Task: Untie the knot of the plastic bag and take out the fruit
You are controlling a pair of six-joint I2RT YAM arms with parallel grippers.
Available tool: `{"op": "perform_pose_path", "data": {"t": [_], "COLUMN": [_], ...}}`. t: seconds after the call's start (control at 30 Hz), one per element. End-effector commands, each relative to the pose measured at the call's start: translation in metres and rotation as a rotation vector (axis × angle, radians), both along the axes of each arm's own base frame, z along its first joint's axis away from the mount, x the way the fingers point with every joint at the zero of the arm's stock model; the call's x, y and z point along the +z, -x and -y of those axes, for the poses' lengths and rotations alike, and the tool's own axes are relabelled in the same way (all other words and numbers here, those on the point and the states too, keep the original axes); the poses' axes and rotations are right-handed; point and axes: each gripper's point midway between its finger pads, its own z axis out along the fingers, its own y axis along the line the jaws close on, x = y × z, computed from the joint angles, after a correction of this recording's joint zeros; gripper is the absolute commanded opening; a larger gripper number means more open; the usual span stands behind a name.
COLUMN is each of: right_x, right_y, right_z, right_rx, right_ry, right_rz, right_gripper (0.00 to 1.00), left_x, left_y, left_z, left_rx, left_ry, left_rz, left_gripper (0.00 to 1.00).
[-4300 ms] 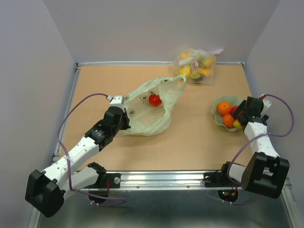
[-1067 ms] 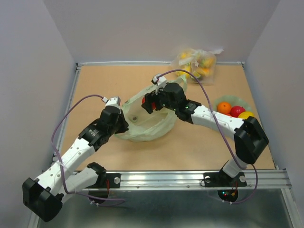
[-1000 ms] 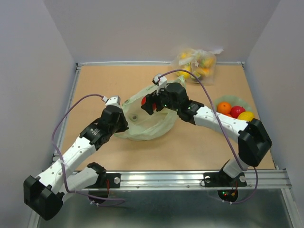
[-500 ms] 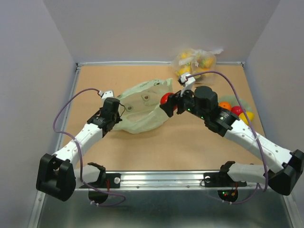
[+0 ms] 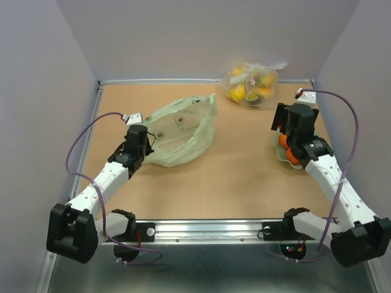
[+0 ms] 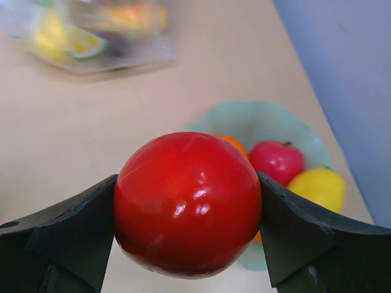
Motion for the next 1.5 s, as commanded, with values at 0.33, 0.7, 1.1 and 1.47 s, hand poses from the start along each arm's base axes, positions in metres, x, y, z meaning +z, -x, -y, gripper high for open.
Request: {"op": "perform_pose_path", "data": {"t": [0.33, 0.7, 1.1, 1.47], "right_x": [-0.104, -0.14, -0.091, -0.014], "right_y": [0.014, 0.025, 0.009, 0.016], "right_z": [0.104, 0.123, 0.112, 0.101], "right_rx": [-0.405, -0.478, -0.396, -0.325], "right_ry": [-0.053, -0.06, -0.114, -0.175], "right_rz": [-0.233, -0.329, -0.196, 0.015], "right_gripper": [0.19, 0.76, 1.0, 1.0], "left_x": [0.026, 0.023, 0.033, 0.048], "left_y": [-0.009, -0.007, 0.001, 0.018], "left_z": [0.004, 0.007, 0.007, 0.002], "left_rx": [-0.034, -0.049, -0.031, 0.003], "left_ry": [0.017, 0.033, 0.071, 0.108], "left_rz": [0.106, 0.098, 0.107, 0.112], "left_gripper": [0.0, 0.0, 0.0, 0.0]}}
